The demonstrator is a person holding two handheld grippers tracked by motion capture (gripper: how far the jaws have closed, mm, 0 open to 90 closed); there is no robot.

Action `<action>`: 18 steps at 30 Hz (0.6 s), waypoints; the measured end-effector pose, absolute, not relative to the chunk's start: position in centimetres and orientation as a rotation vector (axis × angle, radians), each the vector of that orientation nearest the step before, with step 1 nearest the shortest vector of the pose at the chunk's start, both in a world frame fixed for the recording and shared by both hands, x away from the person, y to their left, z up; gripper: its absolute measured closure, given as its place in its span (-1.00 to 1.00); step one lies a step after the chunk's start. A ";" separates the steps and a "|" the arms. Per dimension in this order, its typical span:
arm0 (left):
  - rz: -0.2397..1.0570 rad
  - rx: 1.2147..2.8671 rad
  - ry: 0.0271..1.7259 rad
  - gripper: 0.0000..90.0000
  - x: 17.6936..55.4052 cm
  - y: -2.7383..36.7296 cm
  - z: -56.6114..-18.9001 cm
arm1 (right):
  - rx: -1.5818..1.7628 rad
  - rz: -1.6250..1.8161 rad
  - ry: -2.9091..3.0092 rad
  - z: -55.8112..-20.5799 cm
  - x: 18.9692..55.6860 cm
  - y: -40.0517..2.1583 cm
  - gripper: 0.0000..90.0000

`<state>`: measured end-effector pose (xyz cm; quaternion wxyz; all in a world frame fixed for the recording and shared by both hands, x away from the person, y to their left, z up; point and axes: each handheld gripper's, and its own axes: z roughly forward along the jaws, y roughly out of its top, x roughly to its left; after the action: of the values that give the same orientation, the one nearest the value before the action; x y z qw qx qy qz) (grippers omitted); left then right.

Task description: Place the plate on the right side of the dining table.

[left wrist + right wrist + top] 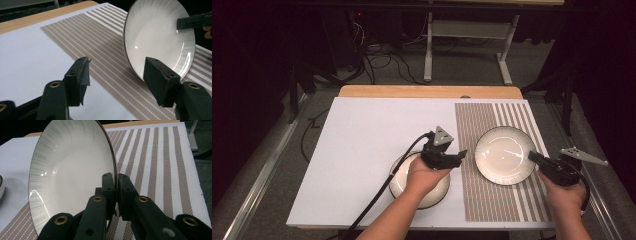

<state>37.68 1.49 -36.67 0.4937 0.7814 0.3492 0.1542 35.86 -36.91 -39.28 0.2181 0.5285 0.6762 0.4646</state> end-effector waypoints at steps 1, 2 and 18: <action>0.373 1.887 0.851 -0.19 37.5 2.1 -36.6 | 1.465 1.283 1.873 -39.3 35.9 -36.9 0.93; 0.376 1.876 0.855 -0.20 37.3 2.7 -36.6 | 1.467 1.279 1.874 -39.3 36.0 -36.9 0.93; 0.478 1.816 0.913 -0.29 32.4 14.5 -36.7 | 1.515 1.223 1.875 -39.8 36.9 -36.8 0.89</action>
<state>32.43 14.45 -36.74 0.5028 0.7518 0.3780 0.1978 36.94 -36.83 -39.83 0.2178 0.5470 0.6770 0.4416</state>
